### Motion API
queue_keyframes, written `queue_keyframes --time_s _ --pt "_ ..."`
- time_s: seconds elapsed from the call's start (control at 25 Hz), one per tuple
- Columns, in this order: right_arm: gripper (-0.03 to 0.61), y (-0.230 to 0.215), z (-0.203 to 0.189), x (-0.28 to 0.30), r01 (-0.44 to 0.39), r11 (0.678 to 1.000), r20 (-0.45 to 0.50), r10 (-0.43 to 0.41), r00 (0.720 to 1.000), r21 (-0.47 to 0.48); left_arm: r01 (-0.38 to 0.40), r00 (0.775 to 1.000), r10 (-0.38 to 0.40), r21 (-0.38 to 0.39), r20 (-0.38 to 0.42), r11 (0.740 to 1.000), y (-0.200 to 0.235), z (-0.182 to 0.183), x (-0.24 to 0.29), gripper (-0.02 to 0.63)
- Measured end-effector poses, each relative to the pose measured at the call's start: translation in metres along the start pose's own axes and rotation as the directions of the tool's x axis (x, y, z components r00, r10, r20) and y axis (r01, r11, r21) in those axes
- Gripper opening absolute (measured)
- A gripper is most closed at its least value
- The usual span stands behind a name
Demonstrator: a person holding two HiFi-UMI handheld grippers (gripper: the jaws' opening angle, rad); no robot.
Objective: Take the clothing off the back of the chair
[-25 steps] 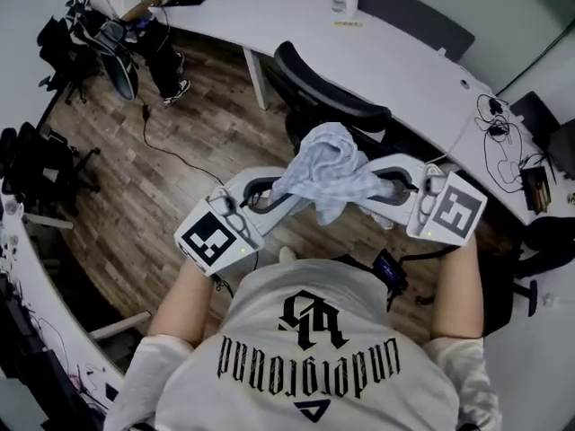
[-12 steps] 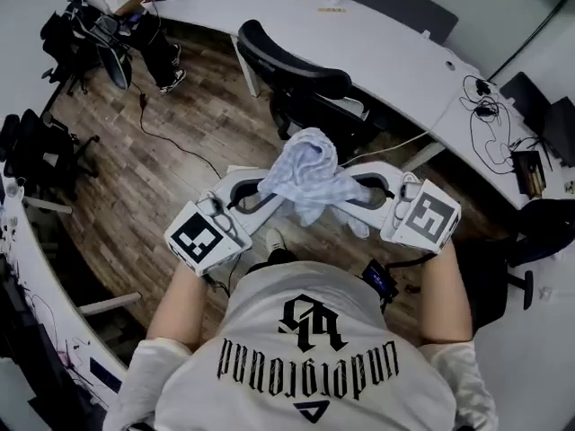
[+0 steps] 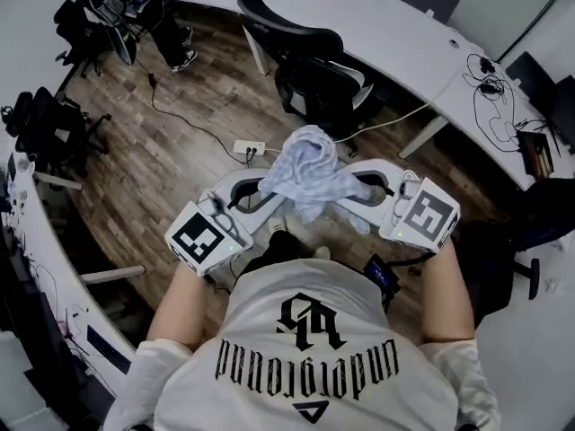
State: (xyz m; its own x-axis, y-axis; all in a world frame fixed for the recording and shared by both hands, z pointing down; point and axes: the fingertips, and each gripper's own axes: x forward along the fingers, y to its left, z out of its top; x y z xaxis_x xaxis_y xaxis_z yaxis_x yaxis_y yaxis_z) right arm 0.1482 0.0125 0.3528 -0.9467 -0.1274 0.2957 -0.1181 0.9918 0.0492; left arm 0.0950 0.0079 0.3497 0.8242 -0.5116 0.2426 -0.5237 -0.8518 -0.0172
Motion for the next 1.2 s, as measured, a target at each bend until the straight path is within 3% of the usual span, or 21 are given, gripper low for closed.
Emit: queue_keyframes --time_s 0.48,1.2 --pt "0.097 0.06 -0.004 0.0 0.125 0.99 0.012 -0.126 0.992 0.065 0.09 0.996 -0.09 0.023 -0.016 0.996 -0.045 -0.008 -0.032 0.094" --pt "0.098 0.186 0.019 0.091 0.277 0.958 -0.031 -0.275 0.961 0.078 0.18 0.984 -0.18 0.036 0.014 0.983 -0.085 -0.057 -0.177 0.094"
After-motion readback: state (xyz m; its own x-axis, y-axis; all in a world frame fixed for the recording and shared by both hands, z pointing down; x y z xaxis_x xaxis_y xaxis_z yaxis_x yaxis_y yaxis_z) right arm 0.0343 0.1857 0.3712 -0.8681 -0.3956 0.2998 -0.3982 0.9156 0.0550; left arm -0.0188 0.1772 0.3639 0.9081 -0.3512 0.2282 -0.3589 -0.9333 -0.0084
